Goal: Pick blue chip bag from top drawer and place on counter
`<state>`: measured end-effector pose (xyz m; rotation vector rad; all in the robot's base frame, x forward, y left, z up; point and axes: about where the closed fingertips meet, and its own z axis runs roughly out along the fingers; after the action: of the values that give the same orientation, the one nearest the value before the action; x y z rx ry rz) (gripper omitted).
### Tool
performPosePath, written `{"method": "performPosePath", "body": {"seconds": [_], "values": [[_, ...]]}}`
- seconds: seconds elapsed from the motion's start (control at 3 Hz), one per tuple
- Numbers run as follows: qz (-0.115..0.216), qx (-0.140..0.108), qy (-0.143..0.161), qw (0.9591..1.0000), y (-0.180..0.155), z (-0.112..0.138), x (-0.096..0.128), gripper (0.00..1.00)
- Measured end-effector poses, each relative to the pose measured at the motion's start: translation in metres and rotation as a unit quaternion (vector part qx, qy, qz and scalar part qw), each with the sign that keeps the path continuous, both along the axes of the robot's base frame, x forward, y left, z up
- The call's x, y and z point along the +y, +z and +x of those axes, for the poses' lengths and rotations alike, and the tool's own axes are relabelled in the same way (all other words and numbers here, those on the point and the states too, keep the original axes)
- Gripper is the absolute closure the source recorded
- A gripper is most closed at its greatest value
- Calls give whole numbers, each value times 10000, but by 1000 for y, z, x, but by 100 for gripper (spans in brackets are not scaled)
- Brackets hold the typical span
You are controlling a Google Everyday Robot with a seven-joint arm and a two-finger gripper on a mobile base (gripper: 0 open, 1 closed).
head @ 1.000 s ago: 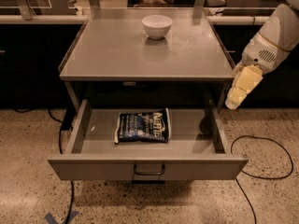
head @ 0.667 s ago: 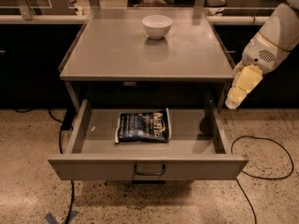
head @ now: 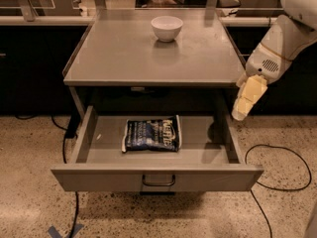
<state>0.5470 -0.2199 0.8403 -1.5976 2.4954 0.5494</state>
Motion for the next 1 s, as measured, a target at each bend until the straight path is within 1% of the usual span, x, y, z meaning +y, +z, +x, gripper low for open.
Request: {"method": "performPosePath", "body": {"seconds": [0.33, 0.67, 1.0], "values": [[0, 0, 0, 10000, 0, 0, 0, 0], [-40, -111, 22, 9999, -7, 0, 7, 0], [-230, -451, -1, 9987, -8, -17, 15, 0]]}}
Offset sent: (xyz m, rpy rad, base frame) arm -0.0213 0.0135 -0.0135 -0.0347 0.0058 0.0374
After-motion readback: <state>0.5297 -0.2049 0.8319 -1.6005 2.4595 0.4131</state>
